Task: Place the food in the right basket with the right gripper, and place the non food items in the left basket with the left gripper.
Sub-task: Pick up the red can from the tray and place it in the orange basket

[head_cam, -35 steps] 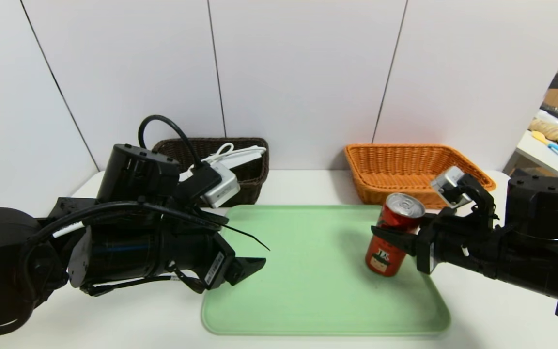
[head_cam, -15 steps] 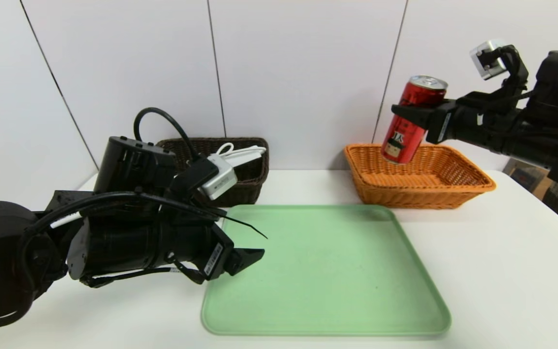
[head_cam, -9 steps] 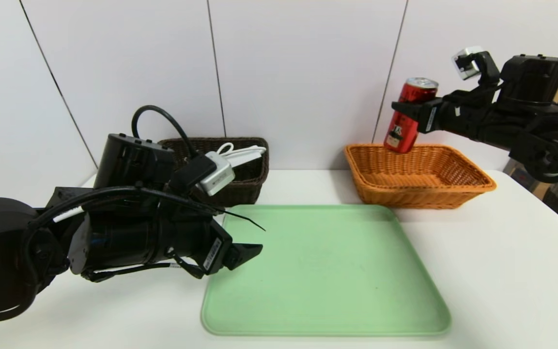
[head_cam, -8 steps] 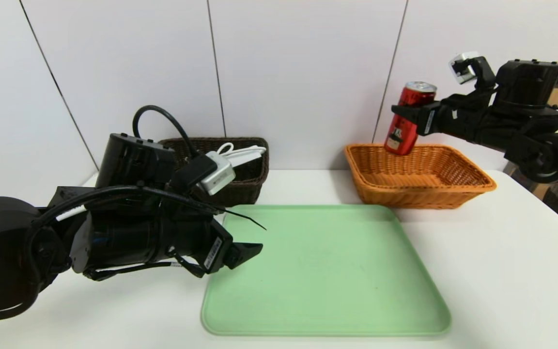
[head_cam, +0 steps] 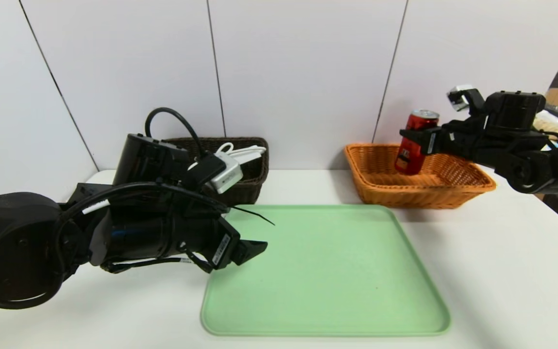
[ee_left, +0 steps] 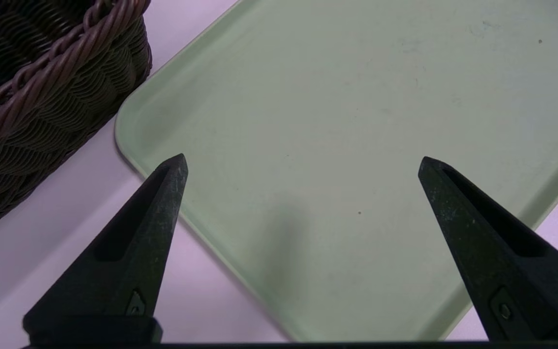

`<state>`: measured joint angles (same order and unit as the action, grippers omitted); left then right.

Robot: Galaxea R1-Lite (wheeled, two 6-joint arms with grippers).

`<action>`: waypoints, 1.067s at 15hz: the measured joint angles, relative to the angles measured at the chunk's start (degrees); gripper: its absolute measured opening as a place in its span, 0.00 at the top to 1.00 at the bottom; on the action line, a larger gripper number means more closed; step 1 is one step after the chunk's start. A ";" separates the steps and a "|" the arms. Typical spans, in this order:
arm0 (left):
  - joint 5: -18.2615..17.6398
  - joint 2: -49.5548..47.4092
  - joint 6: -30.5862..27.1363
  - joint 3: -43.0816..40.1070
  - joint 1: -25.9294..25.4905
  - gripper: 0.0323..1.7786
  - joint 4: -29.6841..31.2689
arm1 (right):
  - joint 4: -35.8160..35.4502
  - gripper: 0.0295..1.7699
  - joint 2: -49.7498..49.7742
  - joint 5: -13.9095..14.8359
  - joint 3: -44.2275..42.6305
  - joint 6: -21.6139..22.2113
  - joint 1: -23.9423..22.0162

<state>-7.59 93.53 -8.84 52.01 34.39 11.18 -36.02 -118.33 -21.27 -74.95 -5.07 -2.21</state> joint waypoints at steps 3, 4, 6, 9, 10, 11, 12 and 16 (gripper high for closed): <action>-0.01 0.60 0.00 0.45 0.00 0.05 0.00 | -0.02 0.48 -1.34 0.09 0.12 0.00 -0.55; -0.01 0.79 0.02 0.52 0.00 0.05 -0.02 | 0.00 0.48 -1.65 0.06 0.20 0.00 -0.60; 0.00 1.16 0.02 0.55 -0.05 0.05 -0.02 | -0.05 0.49 -2.30 0.06 0.22 -0.13 -0.60; -0.04 1.60 0.02 0.77 -0.02 0.05 0.00 | -0.24 0.49 -2.84 0.00 0.23 -0.33 -0.60; -0.04 1.71 0.02 0.89 -0.02 0.05 -0.02 | -0.24 0.49 -2.94 -0.09 0.23 -0.38 -0.54; -0.04 1.79 0.00 0.98 -0.05 0.05 0.00 | -0.22 0.49 -3.00 -0.11 0.23 -0.46 -0.51; -0.04 1.89 0.00 1.07 -0.02 0.05 -0.02 | -0.24 0.49 -3.02 -0.11 0.26 -0.57 -0.51; -0.01 2.17 0.00 1.38 -0.05 0.05 -0.02 | -0.44 0.35 -2.89 -0.26 0.52 -0.44 -0.60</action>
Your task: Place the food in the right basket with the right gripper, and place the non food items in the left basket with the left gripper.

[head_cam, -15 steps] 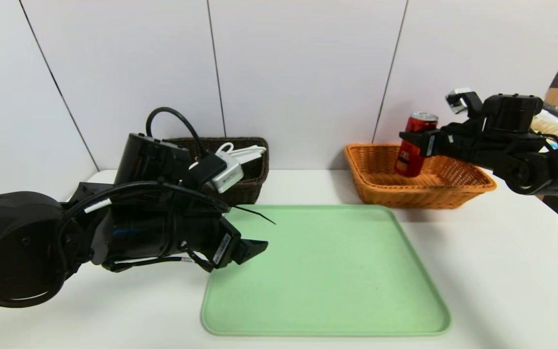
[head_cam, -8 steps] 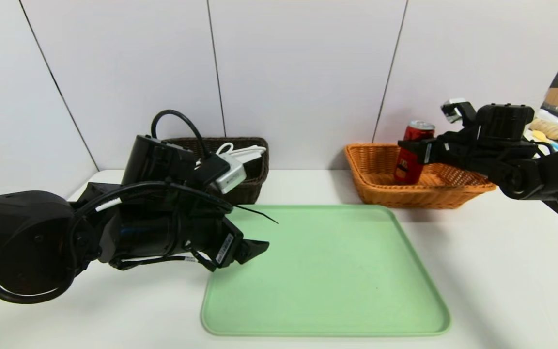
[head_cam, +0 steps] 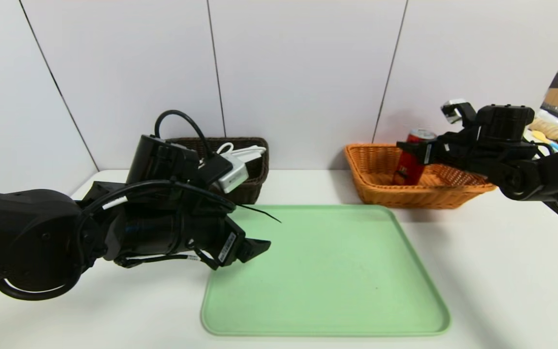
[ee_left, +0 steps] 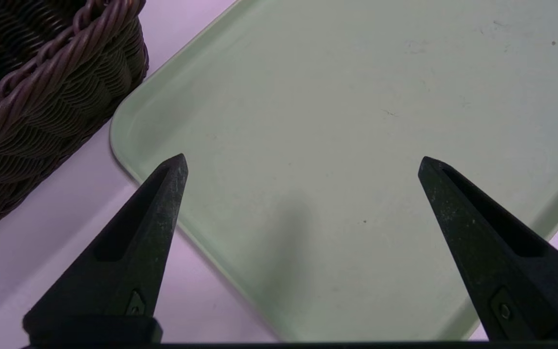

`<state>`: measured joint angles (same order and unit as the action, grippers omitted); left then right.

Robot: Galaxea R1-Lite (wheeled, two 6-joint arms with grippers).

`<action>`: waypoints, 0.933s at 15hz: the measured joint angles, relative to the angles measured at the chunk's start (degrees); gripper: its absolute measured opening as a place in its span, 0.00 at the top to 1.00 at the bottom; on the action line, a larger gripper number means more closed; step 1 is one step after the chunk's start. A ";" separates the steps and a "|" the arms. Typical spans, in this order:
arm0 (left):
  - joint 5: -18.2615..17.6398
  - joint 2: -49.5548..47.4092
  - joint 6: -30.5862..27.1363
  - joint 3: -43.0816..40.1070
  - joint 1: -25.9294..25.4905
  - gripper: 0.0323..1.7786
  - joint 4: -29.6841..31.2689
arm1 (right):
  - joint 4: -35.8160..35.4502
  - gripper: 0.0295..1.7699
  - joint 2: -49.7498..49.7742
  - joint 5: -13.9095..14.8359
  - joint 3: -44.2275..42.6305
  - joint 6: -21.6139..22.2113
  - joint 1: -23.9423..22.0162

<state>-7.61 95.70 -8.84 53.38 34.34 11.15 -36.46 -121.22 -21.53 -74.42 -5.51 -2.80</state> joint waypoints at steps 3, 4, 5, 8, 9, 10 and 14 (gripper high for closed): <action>-0.02 0.09 0.02 0.13 0.02 0.05 0.00 | 0.11 0.25 0.16 -0.05 0.22 0.02 0.02; -0.05 0.09 0.02 0.13 0.00 0.05 0.00 | 0.13 0.22 0.41 -0.16 0.50 0.06 0.05; 0.00 0.09 0.00 0.13 0.02 0.05 0.00 | 0.17 0.20 0.94 -0.27 0.91 0.17 0.11; 0.09 -0.11 0.18 0.13 -0.26 0.05 0.00 | 0.63 0.15 3.75 -0.38 2.88 0.48 -0.09; 0.12 -0.52 0.29 0.13 -0.57 0.05 0.00 | 1.02 0.13 5.01 -0.38 3.95 0.48 -0.30; 0.12 -1.12 0.46 0.11 -1.02 0.05 0.00 | 1.57 0.12 6.45 -0.43 5.33 0.45 -0.57; 0.11 -6.14 0.60 0.02 -4.72 0.05 -0.16 | 5.22 0.09 14.69 -0.62 12.46 0.26 -2.05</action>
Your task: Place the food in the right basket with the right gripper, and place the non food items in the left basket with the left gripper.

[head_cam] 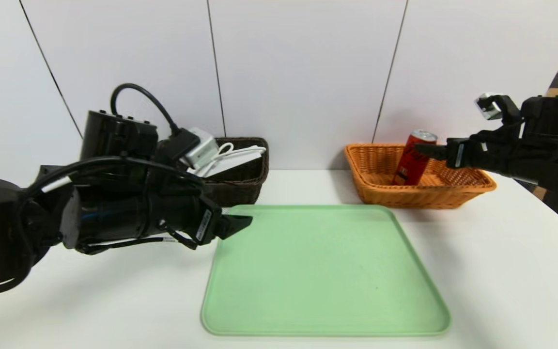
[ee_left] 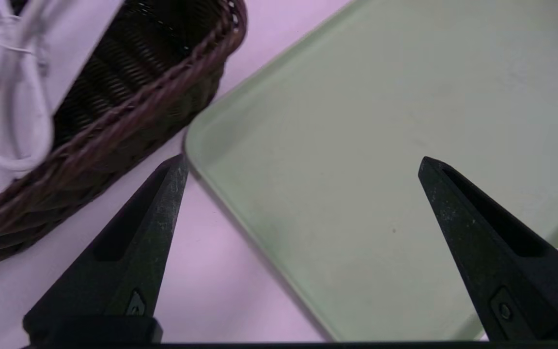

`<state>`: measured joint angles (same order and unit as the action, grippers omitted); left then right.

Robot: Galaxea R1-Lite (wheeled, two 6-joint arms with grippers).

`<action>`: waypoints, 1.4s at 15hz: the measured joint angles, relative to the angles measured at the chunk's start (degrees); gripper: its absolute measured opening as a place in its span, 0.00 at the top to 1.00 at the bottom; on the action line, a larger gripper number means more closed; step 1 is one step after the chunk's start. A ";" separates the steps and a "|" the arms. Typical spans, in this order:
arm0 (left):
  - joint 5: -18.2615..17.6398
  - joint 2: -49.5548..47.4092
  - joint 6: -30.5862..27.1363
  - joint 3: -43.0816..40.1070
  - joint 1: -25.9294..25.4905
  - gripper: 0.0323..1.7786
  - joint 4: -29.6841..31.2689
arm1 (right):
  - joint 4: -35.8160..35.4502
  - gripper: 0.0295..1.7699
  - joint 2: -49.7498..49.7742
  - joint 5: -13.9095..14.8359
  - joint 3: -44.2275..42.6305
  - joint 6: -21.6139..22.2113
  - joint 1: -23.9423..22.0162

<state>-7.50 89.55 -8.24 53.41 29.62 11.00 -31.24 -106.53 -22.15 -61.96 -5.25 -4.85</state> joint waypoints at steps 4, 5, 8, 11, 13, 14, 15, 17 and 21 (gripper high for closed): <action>0.23 -6.86 0.54 -1.69 -3.94 0.05 -0.59 | 4.55 0.07 10.80 0.02 7.17 0.07 -1.49; 0.26 -8.87 0.69 -2.52 -5.14 0.05 -0.78 | 5.28 0.06 13.59 0.10 8.98 0.13 -1.62; 0.43 -15.25 0.83 -6.11 -8.62 0.05 -2.54 | 7.59 0.05 22.58 0.27 14.59 0.29 -1.87; 0.63 -22.25 0.83 -10.61 -10.19 0.05 -2.97 | 10.89 0.05 31.73 0.30 19.49 0.38 -1.89; 1.27 -26.77 0.56 -13.62 -10.52 0.05 -3.08 | 14.13 0.04 37.85 0.38 22.16 0.38 -1.87; 2.02 -28.96 0.12 -15.32 -10.80 0.05 -3.10 | 15.95 0.04 40.77 0.44 23.25 0.40 -1.87; 2.40 -30.73 -0.62 -16.79 -11.61 0.05 -3.06 | 17.91 0.04 43.61 0.52 24.34 0.38 -1.84; 2.46 -33.99 -2.83 -19.72 -13.36 0.05 -3.01 | 21.49 0.04 48.98 0.57 26.38 0.40 -1.82; 2.49 -39.78 -3.69 -25.49 -16.35 0.05 -2.93 | 28.16 0.04 57.83 0.62 28.43 0.51 -1.82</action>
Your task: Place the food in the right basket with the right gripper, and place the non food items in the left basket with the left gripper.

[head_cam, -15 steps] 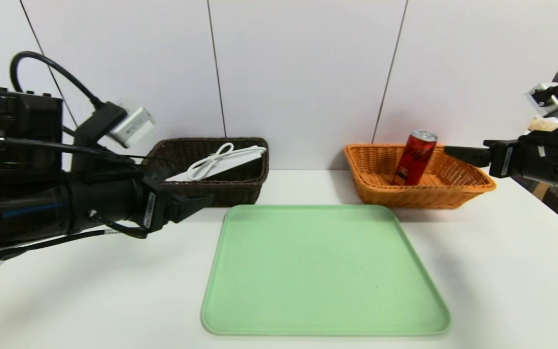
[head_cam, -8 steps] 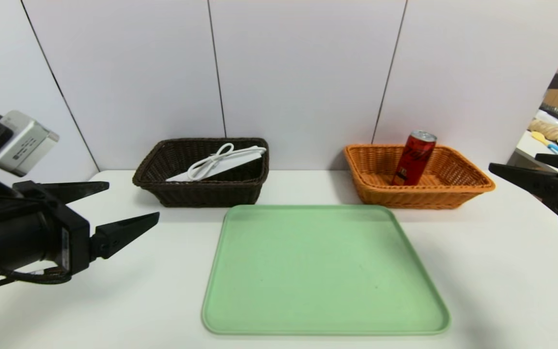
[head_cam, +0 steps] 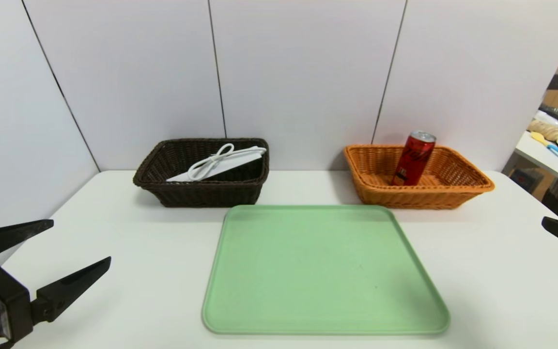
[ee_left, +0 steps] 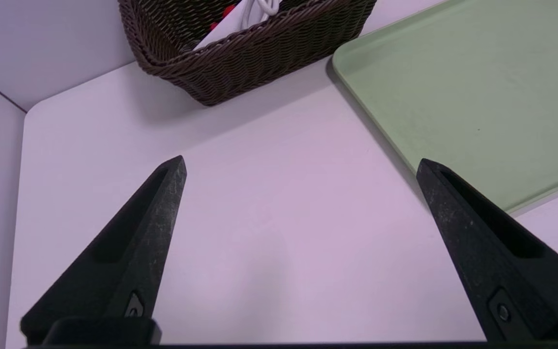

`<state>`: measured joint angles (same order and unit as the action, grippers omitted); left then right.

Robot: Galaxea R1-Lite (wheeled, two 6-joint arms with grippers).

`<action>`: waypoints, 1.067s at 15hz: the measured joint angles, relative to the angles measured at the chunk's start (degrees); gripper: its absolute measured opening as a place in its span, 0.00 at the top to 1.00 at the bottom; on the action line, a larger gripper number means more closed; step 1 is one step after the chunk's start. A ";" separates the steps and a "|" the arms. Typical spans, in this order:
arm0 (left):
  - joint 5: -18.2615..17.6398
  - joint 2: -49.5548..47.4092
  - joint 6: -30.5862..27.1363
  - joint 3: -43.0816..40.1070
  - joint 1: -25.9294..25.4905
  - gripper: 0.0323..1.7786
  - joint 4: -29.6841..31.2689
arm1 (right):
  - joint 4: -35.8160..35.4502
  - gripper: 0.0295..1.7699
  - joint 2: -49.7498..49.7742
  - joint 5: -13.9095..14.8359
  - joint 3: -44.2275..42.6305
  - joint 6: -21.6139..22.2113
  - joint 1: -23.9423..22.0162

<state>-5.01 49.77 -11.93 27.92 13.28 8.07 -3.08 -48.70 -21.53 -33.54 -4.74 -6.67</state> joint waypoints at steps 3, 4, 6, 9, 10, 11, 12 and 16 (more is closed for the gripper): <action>-0.44 -3.58 -0.10 -2.93 -3.17 0.05 0.09 | 3.88 0.04 5.99 0.06 0.60 -0.02 0.00; -1.00 -4.85 -0.10 -3.75 -4.11 0.05 0.06 | 5.29 0.04 7.74 0.01 0.72 -0.02 0.00; -2.18 -7.39 -0.18 -5.18 -5.53 0.05 -0.02 | 7.30 0.04 11.02 -0.07 1.38 -0.05 -0.24; -2.78 -11.11 -0.62 -7.30 -8.51 0.05 -0.06 | 8.51 0.04 16.02 -0.44 3.85 -0.02 -2.39; -3.43 -12.15 -0.88 -7.89 -10.17 0.05 -0.05 | 9.01 0.04 17.25 -0.49 4.29 -0.02 -2.76; -5.13 -13.45 -1.07 -8.59 -11.79 0.05 -0.06 | 9.03 0.04 18.20 -0.49 4.44 -0.02 -2.97; -7.30 -14.80 -1.16 -9.40 -12.87 0.05 -0.16 | 9.12 0.04 19.05 -0.52 4.60 -0.05 -3.04; -10.12 -20.04 -1.01 -10.95 -14.40 0.05 -3.39 | 11.20 0.04 22.53 -0.71 5.68 -0.11 -2.50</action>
<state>-15.13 29.73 -12.95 16.97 -1.12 4.68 8.12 -26.17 -22.24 -27.86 -4.85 -9.17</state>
